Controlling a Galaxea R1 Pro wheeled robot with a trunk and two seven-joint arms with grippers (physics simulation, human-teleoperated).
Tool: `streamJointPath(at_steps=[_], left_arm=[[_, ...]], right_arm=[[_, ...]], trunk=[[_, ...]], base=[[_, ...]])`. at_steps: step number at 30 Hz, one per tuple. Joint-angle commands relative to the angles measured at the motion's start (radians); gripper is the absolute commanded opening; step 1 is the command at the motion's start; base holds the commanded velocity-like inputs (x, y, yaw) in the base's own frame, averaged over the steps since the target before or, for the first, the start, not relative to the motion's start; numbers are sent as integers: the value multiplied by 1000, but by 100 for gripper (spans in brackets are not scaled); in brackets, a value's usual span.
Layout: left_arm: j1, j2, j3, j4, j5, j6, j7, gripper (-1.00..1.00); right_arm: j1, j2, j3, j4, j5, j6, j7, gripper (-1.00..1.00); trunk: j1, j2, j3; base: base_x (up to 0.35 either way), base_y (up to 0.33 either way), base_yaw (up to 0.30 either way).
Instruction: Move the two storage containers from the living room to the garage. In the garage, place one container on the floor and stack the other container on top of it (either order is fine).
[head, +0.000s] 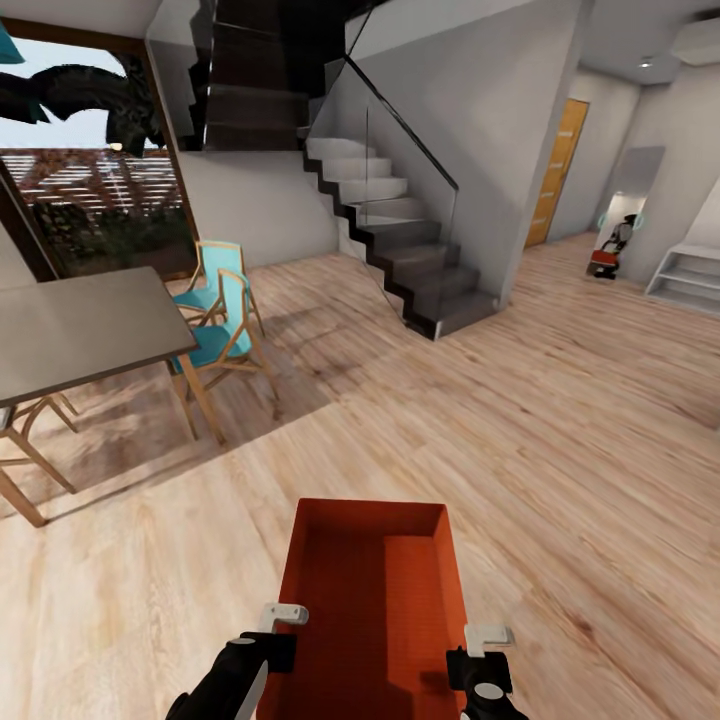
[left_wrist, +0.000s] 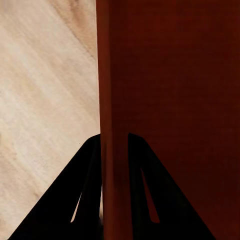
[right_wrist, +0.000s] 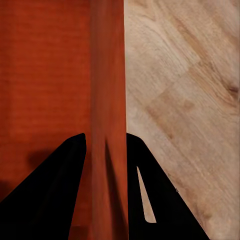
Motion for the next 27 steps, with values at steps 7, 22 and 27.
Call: streamJointPath(at_steps=[7, 22, 27], left_arm=[[1, 0, -5, 11, -19, 5, 6, -100], [1, 0, -5, 10, -19, 5, 6, -100], [1, 0, -5, 10, -19, 5, 6, -100]], right_arm=[[-2, -2, -9, -20, -2, 2, -8, -100], [-2, -1, -9, -20, -3, 0, -10, -100], [-2, -1, -9, -20, -3, 0, -11, -100]], trunk=[[1, -1, -1], [1, -1, -1], [1, -1, -1]], base=[[321, 0, 0], [320, 0, -106], [319, 0, -293]])
